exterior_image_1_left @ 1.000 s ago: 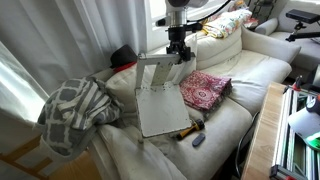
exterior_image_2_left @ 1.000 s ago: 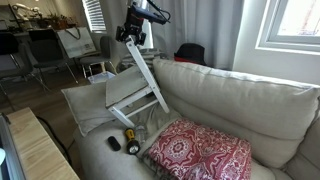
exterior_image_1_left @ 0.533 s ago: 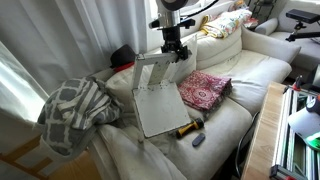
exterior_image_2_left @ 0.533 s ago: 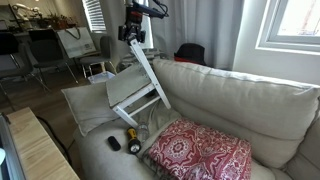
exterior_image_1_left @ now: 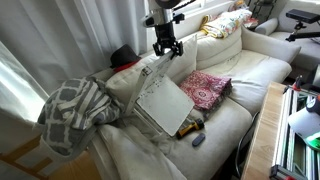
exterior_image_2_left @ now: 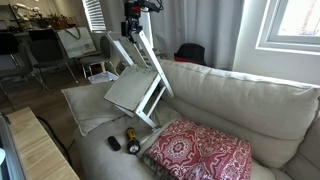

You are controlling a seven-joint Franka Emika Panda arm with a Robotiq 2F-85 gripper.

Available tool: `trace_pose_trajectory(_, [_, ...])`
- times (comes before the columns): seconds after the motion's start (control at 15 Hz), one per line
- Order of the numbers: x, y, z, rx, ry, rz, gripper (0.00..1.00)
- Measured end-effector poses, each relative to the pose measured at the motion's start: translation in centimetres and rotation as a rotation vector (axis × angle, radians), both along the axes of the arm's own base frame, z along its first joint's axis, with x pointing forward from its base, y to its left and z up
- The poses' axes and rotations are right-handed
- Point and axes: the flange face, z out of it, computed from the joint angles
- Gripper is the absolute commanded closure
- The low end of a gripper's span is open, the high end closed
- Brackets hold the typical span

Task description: Pick up the chair, turn it ninety degrees anticlockwise and place it standing right side up on the couch

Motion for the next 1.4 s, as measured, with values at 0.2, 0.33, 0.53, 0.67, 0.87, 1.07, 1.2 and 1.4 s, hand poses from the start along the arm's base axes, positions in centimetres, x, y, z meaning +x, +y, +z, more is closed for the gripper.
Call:
trace_pose_trajectory(0.2, [0.1,0.0,-1.8,0.003,0.027,0.032,0.94])
trace_pose_trajectory(0.33, [0.4,-0.4,-1.6,-0.003,0.024,0.014,0.94])
trace_pose_trajectory(0.53, [0.6,-1.3,-1.2,-0.022,0.028,-0.055,0.94])
trace_pose_trajectory(0.67, [0.5,-1.7,-0.9,-0.038,0.041,-0.098,0.94])
trace_pose_trajectory(0.87, [0.0,-1.7,0.1,-0.056,0.069,-0.125,0.94])
trace_pose_trajectory(1.07, [-0.2,-0.9,1.2,-0.072,0.092,-0.144,0.94])
trace_pose_trajectory(1.2, [0.0,-0.3,1.2,-0.073,0.084,-0.153,0.94])
trace_pose_trajectory(1.4, [0.6,0.2,-0.1,-0.073,0.066,-0.189,0.94])
